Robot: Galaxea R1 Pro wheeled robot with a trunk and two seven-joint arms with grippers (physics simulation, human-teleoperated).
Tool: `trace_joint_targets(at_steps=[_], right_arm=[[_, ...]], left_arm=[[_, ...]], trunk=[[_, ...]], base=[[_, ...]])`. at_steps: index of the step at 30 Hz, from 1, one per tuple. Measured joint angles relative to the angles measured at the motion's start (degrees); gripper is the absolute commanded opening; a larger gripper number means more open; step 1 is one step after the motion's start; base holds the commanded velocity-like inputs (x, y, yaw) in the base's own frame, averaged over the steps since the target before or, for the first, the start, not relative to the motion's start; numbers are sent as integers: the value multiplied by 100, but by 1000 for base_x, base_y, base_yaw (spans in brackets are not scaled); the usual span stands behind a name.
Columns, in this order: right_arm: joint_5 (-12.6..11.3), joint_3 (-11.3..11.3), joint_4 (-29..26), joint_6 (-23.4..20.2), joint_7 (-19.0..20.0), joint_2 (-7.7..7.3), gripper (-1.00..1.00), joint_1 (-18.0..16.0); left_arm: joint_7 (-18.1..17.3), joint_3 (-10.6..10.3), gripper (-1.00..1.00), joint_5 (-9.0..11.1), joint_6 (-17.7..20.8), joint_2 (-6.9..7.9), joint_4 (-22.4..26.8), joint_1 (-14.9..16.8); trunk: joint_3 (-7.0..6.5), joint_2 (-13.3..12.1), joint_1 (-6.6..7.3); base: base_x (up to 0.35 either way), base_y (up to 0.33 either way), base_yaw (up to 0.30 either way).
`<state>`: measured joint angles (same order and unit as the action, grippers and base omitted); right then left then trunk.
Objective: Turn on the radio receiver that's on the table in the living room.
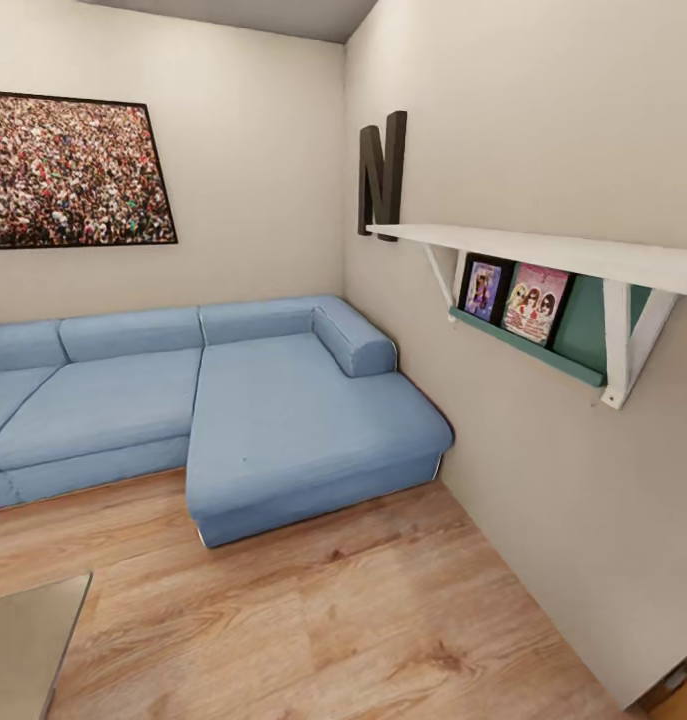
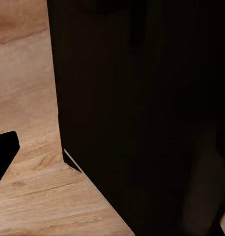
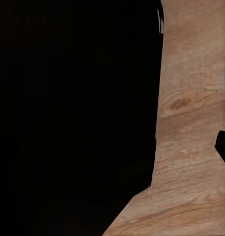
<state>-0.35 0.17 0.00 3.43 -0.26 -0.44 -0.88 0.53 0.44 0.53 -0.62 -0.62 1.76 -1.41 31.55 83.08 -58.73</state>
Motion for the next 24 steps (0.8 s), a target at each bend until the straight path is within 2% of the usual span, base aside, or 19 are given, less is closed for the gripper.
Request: trace_joint_targets(at_steps=[24], right_arm=[[4,0,0,0,0,0,100,0]], left_arm=[[0,0,100,0,0,0,0,0]], trunk=[[115,0,0]], base=[[323,0,261]])
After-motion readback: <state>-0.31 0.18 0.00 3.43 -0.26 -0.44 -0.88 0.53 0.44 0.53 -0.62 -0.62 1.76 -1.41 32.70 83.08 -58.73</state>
